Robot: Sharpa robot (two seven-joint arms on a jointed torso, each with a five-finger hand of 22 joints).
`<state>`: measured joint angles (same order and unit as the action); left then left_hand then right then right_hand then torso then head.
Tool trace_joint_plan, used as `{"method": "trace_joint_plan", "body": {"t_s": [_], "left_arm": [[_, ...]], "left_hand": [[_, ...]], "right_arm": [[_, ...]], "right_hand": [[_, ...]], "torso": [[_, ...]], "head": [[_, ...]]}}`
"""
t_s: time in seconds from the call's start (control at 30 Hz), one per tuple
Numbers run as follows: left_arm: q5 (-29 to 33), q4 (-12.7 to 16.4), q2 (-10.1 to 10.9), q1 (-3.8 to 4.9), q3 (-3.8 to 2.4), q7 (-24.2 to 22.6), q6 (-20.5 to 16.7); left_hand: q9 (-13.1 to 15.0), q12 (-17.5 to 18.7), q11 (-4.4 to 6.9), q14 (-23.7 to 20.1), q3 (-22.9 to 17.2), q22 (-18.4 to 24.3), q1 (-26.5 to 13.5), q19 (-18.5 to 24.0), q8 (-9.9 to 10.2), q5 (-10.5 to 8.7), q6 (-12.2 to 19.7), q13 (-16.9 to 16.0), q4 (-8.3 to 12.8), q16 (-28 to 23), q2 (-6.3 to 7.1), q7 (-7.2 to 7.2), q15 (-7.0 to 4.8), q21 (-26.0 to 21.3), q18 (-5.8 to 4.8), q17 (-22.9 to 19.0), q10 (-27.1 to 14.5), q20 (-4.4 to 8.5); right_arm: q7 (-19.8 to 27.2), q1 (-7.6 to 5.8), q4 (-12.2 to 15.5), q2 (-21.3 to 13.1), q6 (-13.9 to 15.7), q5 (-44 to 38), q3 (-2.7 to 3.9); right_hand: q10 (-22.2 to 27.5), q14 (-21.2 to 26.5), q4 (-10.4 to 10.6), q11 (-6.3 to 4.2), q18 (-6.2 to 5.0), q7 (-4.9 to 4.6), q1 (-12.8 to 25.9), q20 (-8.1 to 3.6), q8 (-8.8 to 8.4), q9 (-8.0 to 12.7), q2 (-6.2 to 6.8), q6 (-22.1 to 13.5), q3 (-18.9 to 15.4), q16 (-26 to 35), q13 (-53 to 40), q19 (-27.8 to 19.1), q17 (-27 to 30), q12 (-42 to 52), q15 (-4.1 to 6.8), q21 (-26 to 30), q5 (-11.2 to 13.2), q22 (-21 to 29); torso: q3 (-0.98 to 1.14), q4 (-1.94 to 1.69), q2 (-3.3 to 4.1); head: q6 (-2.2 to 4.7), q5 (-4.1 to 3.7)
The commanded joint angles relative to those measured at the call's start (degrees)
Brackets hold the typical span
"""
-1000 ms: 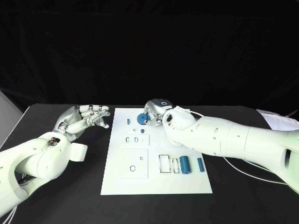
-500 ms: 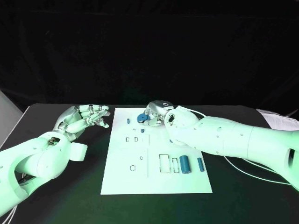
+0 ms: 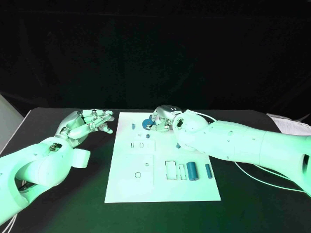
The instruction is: Assemble the parts on the task board
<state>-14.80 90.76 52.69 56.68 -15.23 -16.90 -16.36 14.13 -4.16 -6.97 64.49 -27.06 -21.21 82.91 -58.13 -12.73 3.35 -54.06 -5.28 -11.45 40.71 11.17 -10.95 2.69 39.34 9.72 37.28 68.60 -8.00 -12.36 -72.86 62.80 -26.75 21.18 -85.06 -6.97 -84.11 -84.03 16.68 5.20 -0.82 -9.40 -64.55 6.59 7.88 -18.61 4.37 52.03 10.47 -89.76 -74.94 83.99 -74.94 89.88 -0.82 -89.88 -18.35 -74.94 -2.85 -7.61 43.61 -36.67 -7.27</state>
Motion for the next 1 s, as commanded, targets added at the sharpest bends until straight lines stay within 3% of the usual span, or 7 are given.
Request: {"method": "trace_joint_plan", "body": {"t_s": [0.03, 0.13, 0.3, 0.53, 0.63, 0.73, 1.0], "left_arm": [[-0.1, 0.1, 0.0, 0.02, -0.04, 0.0, 1.0], [-0.1, 0.1, 0.0, 0.01, -0.04, 0.0, 1.0], [-0.1, 0.0, 0.1, -0.01, -0.03, -0.1, 1.0], [-0.1, -0.4, 0.2, -0.12, -0.03, -0.2, 0.9], [-0.1, -0.6, 0.2, -0.22, -0.03, -0.3, 1.0], [-0.1, -0.7, 0.2, -0.4, -0.03, -0.3, 1.0], [-0.1, -0.9, -0.3, -0.83, -0.03, -0.4, 1.3]], "left_hand": [[0.1, 0.3, 0.03, -0.3, -0.1, -0.1, -0.7, 0.4, 0.3, -0.21, 0.3, 0.0, -0.4, 0.3, -0.1, -0.05, 0.07, 0.2, 0.59, 0.1, -0.3, -0.05], [0.1, 0.3, 0.01, -0.3, -0.1, -0.1, -0.7, 0.5, 0.3, -0.21, 0.4, 0.0, -0.4, 0.4, -0.14, -0.07, 0.08, 0.2, 0.6, 0.1, -0.4, -0.06], [0.1, 0.3, 0.01, -0.3, -0.1, -0.1, -0.7, 0.5, 0.3, -0.21, 0.4, 0.0, -0.4, 0.4, -0.14, -0.07, 0.08, 0.2, 0.6, 0.1, -0.4, -0.06], [0.1, 0.3, 0.01, -0.3, -0.1, -0.1, -0.7, 0.5, 0.4, -0.21, 0.4, 0.0, -0.4, 0.4, -0.16, -0.08, 0.09, 0.3, 0.6, 0.1, -0.4, -0.08], [0.1, 0.3, 0.01, -0.3, -0.1, -0.1, -0.7, 0.5, 0.4, -0.21, 0.4, 0.0, -0.4, 0.4, -0.16, -0.08, 0.09, 0.3, 0.6, 0.1, -0.4, -0.08], [0.1, 0.3, 0.01, -0.3, -0.1, -0.1, -0.7, 0.5, 0.4, -0.21, 0.4, 0.0, -0.4, 0.4, -0.16, -0.08, 0.09, 0.3, 0.6, 0.1, -0.4, -0.08], [0.1, 0.3, 0.03, -0.3, -0.2, -0.2, -0.6, 0.6, 0.4, -0.21, 0.4, 0.0, -0.3, 0.4, -0.15, -0.03, 0.09, 0.3, 0.62, 0.1, -0.4, -0.09]], "right_arm": [[0.3, 0.2, 0.8, -0.6, -1.8, -0.3, -0.15], [0.2, 0.2, 2.9, -2.2, -0.2, -0.6, -0.15], [1.1, 0.07, 6.9, -5.7, 5.9, 0.1, -0.05], [7.4, -1.4, 11.6, -11.9, 13.1, 8.6, 0.35], [13.6, -2.33, 12.3, -14.8, 12.2, 16.2, 0.43], [18.5, -2.87, 12.4, -17.3, 9.7, 21.8, 0.47], [22.7, -3.45, 8.4, -21.8, 1.2, 23.6, 0.37]], "right_hand": [[-5.9, -6.0, 0.0, -0.28, 0.82, -0.2, -0.1, -0.1, -0.33, 0.1, -0.03, 0.3, 0.3, -0.2, -15.1, 6.0, -15.1, 0.1, 0.15, -0.1, -0.5, -15.1], [-5.9, -6.0, 0.0, -0.27, 0.82, -0.2, -0.1, -0.1, -0.33, 0.1, -0.02, 0.3, 0.4, -0.2, -15.1, 6.0, -15.1, 0.1, 0.15, -0.1, -0.6, -15.1], [-5.9, -6.0, -0.2, -0.27, 0.82, -0.21, -0.4, -0.08, -0.29, 0.0, 0.33, 0.6, 0.6, -0.2, -15.1, 6.0, -15.1, 0.1, 0.14, -0.1, -1.0, -15.1], [-5.9, -6.0, -1.0, -0.14, 0.82, -0.35, -4.8, -0.02, -0.86, 0.2, 2.87, 0.9, 2.9, -0.2, -15.1, 6.0, -15.1, 0.1, 0.09, -0.1, -0.9, -15.1], [-5.9, -6.0, -2.2, -0.17, 0.82, -0.36, -7.8, -0.05, -0.95, 0.2, 4.1, 1.2, 4.0, -0.2, -15.1, 6.0, -15.1, 0.1, 0.12, -0.1, 0.5, -15.1], [-5.8, -6.0, -5.0, -0.13, 0.66, -0.4, -13.0, -0.08, -1.04, 0.3, 5.69, 1.4, 5.3, -0.2, -15.0, 5.7, -15.1, 0.1, 0.16, 0.4, 5.8, -14.5], [-5.4, -6.0, -8.8, -0.52, 0.63, 0.05, -18.8, -0.5, -0.97, 0.4, 8.1, 2.2, 7.2, -0.2, -14.6, 5.7, -15.1, -0.3, 0.69, 0.5, 3.1, -14.4]], "torso": [[0.01, -0.02, 0.02], [0.04, -0.04, 0.01], [0.1, 0.26, 0.01], [0.45, 0.96, -0.21], [0.64, 1.24, -0.34], [0.86, 1.53, -0.4], [1.35, 1.91, -0.53]], "head": [[-0.01, 0.0], [0.02, 0.07], [0.06, 0.26], [0.74, 0.5], [0.97, 0.49], [1.15, 0.5], [1.28, 0.01]]}}
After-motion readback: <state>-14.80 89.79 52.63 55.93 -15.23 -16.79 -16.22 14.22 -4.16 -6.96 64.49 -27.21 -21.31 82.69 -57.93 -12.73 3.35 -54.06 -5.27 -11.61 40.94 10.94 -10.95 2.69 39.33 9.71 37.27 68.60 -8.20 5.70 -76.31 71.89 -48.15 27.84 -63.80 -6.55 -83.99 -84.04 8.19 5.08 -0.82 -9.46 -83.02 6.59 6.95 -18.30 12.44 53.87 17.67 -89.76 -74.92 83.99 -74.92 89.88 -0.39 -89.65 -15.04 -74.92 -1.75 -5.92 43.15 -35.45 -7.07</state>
